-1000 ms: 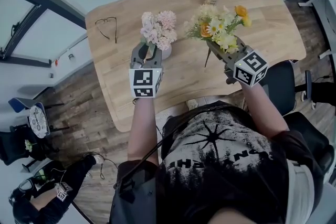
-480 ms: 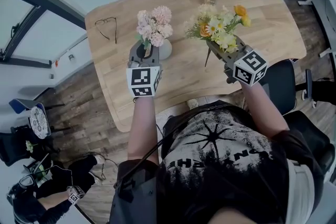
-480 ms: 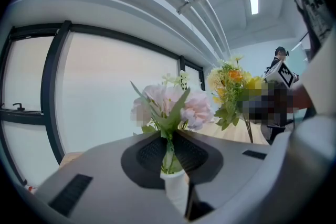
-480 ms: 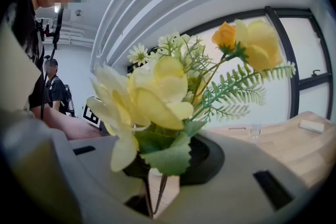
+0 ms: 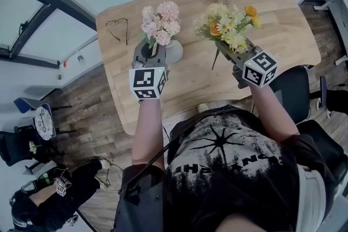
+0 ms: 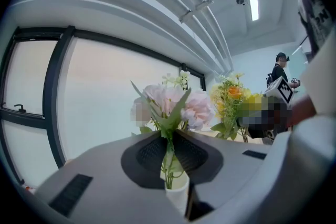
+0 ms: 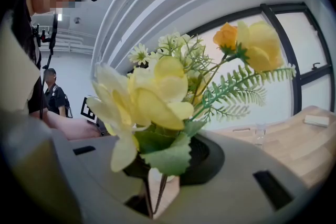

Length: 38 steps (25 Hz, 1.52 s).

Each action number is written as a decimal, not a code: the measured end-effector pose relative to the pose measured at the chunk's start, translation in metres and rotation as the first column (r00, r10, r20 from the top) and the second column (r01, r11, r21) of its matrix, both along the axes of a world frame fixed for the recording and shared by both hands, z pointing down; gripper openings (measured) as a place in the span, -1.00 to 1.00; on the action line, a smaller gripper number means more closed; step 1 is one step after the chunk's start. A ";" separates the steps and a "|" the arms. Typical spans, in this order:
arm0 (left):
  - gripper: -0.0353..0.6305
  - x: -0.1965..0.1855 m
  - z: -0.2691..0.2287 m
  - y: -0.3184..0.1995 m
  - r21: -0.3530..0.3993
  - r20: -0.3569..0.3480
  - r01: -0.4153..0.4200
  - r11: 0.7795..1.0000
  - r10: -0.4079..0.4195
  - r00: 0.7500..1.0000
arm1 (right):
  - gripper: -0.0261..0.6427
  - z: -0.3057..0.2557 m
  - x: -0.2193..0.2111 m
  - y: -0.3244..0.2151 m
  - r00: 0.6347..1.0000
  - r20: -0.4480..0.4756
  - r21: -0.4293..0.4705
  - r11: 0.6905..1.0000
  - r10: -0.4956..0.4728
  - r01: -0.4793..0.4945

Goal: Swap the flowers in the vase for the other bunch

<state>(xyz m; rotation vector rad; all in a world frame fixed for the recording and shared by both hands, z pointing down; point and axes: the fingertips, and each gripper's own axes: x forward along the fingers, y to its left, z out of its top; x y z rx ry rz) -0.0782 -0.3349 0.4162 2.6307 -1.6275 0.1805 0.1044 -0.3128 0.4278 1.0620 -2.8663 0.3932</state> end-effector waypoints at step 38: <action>-0.74 -0.027 -0.120 0.047 0.198 -0.094 0.132 0.971 -0.115 0.989 | -0.65 -0.048 -0.034 0.010 0.984 0.055 0.131 0.978 -0.172 0.163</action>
